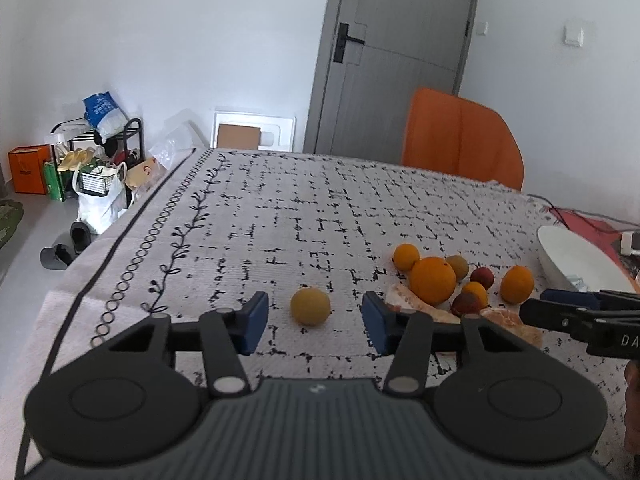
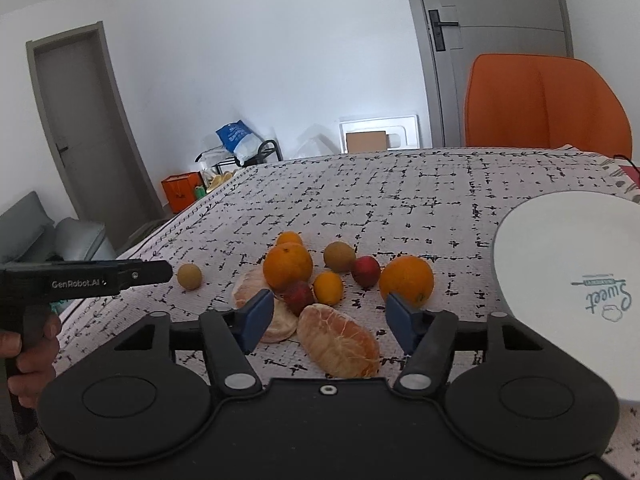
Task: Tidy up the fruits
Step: 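Move the left tool to the yellow apricot while the right tool approaches the peeled orange, then close the left gripper on the apricot while the right gripper closes on the peeled orange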
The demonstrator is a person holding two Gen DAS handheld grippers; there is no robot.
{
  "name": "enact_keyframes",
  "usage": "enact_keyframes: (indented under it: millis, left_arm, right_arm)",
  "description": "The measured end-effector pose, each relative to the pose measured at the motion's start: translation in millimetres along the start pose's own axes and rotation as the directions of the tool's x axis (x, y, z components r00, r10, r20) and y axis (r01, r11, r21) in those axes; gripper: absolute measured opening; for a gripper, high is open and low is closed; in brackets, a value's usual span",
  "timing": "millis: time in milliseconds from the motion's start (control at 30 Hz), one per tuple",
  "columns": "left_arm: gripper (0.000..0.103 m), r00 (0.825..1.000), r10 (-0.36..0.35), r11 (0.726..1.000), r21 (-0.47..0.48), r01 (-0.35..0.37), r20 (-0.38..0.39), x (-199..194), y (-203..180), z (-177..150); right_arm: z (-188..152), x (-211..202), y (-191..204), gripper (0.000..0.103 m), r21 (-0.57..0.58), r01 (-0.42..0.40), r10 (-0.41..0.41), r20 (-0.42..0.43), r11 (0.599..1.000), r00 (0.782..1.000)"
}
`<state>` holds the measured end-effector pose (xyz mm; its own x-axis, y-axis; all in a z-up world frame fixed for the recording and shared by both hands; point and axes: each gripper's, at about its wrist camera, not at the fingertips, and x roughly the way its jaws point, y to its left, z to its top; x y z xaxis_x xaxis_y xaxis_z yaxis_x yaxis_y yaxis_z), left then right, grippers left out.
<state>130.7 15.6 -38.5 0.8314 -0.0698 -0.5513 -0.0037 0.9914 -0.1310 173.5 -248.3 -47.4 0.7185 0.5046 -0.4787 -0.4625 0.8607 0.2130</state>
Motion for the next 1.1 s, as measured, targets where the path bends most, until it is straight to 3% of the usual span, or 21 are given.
enact_keyframes:
  millis: [200,467,700,1100]
  left_arm:
    - [0.047,1.000,0.005,1.000,0.018,-0.005,-0.030,18.5,-3.4,-0.2]
    - [0.026,0.997,0.035,0.999,0.015,-0.034,-0.072,36.2,-2.0,-4.3]
    - [0.025,0.998,0.028,0.999,0.020,-0.027,-0.060,30.9,-7.0,-7.5]
    - [0.025,0.998,-0.021,1.000,0.016,0.022,-0.063,8.9,-7.2,-20.9]
  right_arm:
    - [-5.5,8.5,-8.2,0.057,0.015,-0.014,0.014,-0.010,1.000,1.000]
    - [-11.9,10.8,-6.9,0.052,0.008,-0.035,0.036,-0.034,0.999,0.999]
    - [-11.9,8.5,-8.8,0.029,0.004,0.011,-0.010,-0.047,1.000,0.999]
    - [-26.4,-6.8,8.3,0.032,-0.028,-0.004,0.001,-0.082,1.000,0.997]
